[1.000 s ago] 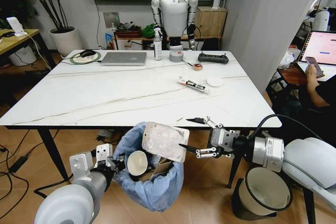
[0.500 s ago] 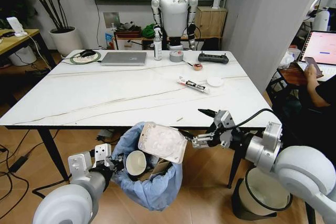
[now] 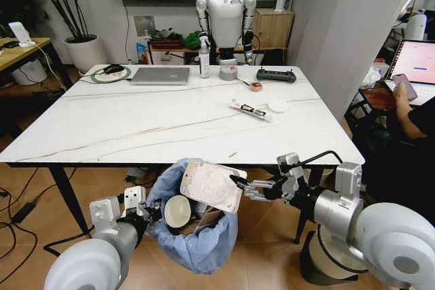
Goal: Pick up the trash bin and place the trash from the table into it.
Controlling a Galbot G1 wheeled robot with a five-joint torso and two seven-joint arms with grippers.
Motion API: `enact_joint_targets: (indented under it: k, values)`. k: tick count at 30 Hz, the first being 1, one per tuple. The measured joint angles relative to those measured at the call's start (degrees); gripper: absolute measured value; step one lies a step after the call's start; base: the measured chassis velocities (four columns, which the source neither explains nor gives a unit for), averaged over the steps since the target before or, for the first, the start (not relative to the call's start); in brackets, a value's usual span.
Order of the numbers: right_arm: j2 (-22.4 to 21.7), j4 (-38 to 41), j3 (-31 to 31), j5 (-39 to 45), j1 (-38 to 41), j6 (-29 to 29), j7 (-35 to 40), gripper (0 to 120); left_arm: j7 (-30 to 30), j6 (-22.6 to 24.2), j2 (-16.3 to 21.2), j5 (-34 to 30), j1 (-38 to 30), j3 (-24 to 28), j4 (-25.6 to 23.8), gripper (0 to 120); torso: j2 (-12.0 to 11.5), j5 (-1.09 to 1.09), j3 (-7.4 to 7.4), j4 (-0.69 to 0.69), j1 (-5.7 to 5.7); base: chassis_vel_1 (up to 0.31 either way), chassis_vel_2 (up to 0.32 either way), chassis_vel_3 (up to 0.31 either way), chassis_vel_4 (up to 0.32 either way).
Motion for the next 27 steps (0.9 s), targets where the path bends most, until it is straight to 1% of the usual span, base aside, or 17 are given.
enact_joint_targets:
  k: [4,8,10,11,12,14,15,16,19,22,24,25,27]
  values:
    - [0.73,0.0,-0.1,2.4,-0.7,-0.23,2.42,100,0.0,0.0,-0.09,0.05,0.05,0.06,0.0,0,0.0,0.01,0.0,0.0,0.0,0.0,0.0,0.0,0.0]
    - [0.96,-0.04,-0.14,3.36,-1.38,-0.23,2.72,98,0.0,0.0,-0.14,0.07,0.06,0.09,0.0,0,0.0,0.0,0.0,0.0,0.0,0.0,0.0,0.0,0.0]
    - [1.2,-0.06,-0.54,3.47,-1.51,-0.07,2.66,90,0.01,0.0,-0.15,0.08,0.02,0.16,0.0,0,0.0,0.01,0.0,0.0,0.0,0.0,0.0,0.0,0.0]
    - [1.27,-0.07,-0.67,3.58,-1.51,0.03,2.66,89,0.01,0.0,-0.15,0.08,0.02,0.16,0.0,0,0.0,0.01,0.0,0.0,0.0,0.0,0.0,0.0,0.0]
    - [1.51,-0.08,-0.93,4.21,-1.52,0.24,2.66,82,0.01,0.0,-0.1,0.08,-0.01,0.15,0.0,0,0.0,0.0,0.0,0.0,0.0,0.0,0.0,0.0,0.0]
    - [1.66,-0.09,-1.05,5.01,-1.53,0.31,2.68,76,0.01,0.0,-0.01,0.05,-0.01,0.07,0.0,0,0.0,0.0,0.0,0.0,0.0,0.0,0.0,0.0,0.0]
    - [1.71,-0.1,-1.09,5.36,-1.53,0.34,2.69,70,0.01,0.0,0.02,0.03,-0.01,0.01,0.0,0,0.0,0.0,0.0,0.0,0.0,0.0,0.0,0.0,0.0]
    - [1.71,-0.1,-1.09,5.36,-1.53,0.34,2.69,70,0.01,0.0,0.02,0.03,-0.01,0.01,0.0,0,0.0,0.0,0.0,0.0,0.0,0.0,0.0,0.0,0.0]
    - [1.53,-0.12,-0.97,6.52,-1.3,0.17,2.6,55,0.03,0.0,0.1,-0.09,-0.1,-0.13,0.0,0,0.0,0.01,0.0,0.0,0.0,0.0,0.0,0.0,0.0]
    - [0.8,-0.13,-0.5,5.91,-1.34,-0.14,1.28,44,0.03,0.0,0.04,-0.12,-0.26,-0.14,0.0,0,0.0,0.0,0.0,0.0,0.0,0.0,0.0,0.0,0.0]
    - [0.69,-0.14,-0.48,5.83,-1.28,-0.14,0.92,42,0.03,0.0,0.04,-0.13,-0.3,-0.14,0.0,0,0.0,0.0,0.0,0.0,0.0,0.0,0.0,0.0,0.0]
    - [0.51,-0.14,-0.55,5.78,-1.0,-0.13,0.19,36,0.03,0.0,0.04,-0.14,-0.42,-0.11,0.0,0,0.0,0.01,0.0,0.0,0.0,0.0,0.0,0.0,0.0]
    - [0.47,-0.15,-0.83,5.71,-0.8,-0.16,-0.52,27,0.03,0.0,0.05,-0.19,-0.57,-0.05,0.0,0,0.0,0.01,0.0,0.0,0.0,0.0,0.0,0.0,0.0]
